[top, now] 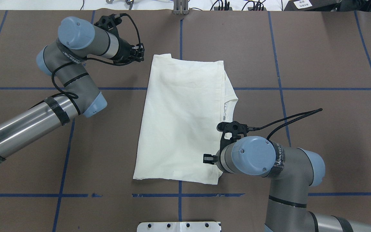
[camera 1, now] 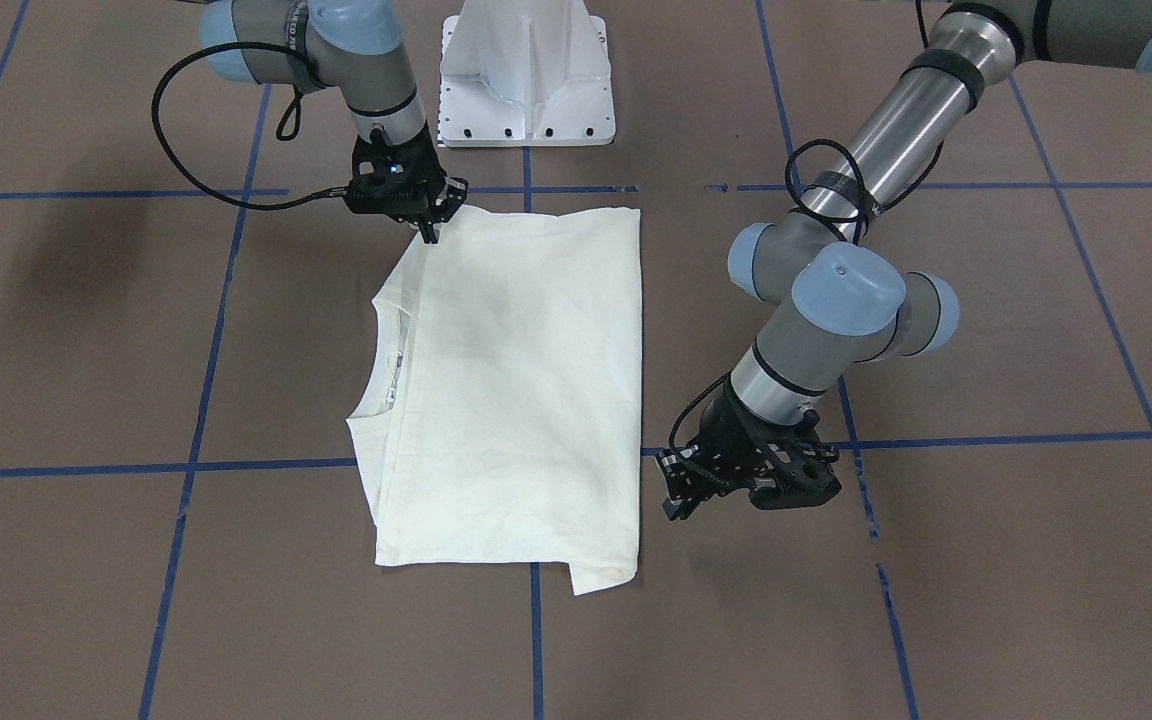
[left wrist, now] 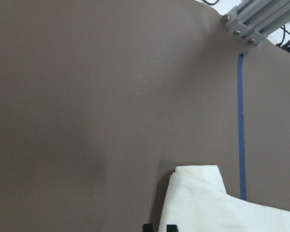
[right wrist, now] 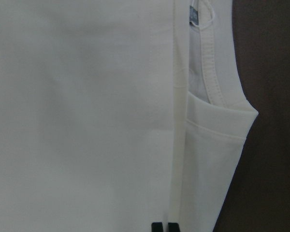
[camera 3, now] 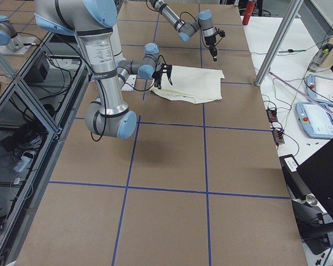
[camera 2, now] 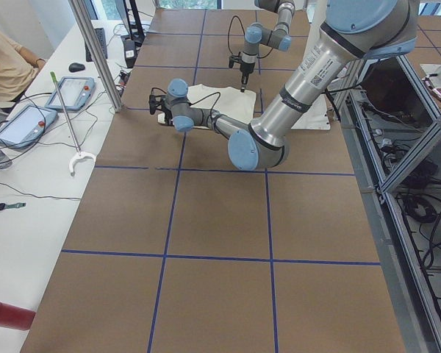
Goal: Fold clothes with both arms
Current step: 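Hold the far corner with the left gripper while the right gripper presses the near edge, then release the far corner and move the left gripper to the shirt's near corner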
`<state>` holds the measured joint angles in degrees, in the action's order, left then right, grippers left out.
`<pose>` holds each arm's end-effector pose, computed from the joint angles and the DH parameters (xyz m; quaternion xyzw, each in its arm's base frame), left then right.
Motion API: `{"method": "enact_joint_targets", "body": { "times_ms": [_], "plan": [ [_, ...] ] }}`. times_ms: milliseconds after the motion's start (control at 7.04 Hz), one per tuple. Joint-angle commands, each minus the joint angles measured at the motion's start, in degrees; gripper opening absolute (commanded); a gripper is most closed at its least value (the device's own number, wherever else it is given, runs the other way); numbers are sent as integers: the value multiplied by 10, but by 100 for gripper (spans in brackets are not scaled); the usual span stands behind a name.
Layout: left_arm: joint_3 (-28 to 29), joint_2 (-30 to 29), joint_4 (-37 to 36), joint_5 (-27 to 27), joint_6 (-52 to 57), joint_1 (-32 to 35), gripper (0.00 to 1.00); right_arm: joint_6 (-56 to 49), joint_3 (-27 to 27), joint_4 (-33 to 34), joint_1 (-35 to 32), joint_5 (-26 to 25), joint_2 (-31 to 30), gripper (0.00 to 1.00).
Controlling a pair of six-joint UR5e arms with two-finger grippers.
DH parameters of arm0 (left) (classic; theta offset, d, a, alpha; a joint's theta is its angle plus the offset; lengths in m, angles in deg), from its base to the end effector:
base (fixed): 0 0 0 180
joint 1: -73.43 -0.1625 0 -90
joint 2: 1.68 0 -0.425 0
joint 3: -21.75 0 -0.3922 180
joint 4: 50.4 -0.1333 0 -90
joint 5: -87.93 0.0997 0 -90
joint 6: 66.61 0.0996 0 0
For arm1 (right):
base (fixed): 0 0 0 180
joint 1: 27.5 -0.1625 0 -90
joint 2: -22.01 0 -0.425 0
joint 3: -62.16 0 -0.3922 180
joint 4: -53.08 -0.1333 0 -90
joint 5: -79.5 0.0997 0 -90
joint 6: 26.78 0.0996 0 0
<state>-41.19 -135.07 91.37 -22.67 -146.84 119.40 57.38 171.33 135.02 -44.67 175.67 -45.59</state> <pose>0.4798 -0.6377 0.3033 0.1266 0.5562 -0.1581 0.8060 -0.5327 -0.2929 0.2834 0.0357 -0.4204 0.0670 0.9042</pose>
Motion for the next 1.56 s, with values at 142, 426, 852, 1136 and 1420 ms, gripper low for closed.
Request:
{"method": "enact_joint_targets", "body": {
  "times_ms": [142, 426, 852, 1136, 1420],
  "plan": [
    [-1, 1, 0, 0, -1, 0, 22, 52, 5, -1, 2, -37, -2, 100],
    [-53, 7, -14, -1, -3, 19, 22, 243, 13, -6, 62, -117, 0, 100],
    [-76, 27, -20, 1, -3, 23, 22, 344, 11, -4, 88, -163, -8, 95],
    [-90, 47, -19, 1, -3, 23, 22, 369, 8, -2, 93, -179, -10, 87],
    [-174, 107, -20, 0, -18, 16, 23, 370, 9, 0, 93, -179, -13, 82]
  ]
}}
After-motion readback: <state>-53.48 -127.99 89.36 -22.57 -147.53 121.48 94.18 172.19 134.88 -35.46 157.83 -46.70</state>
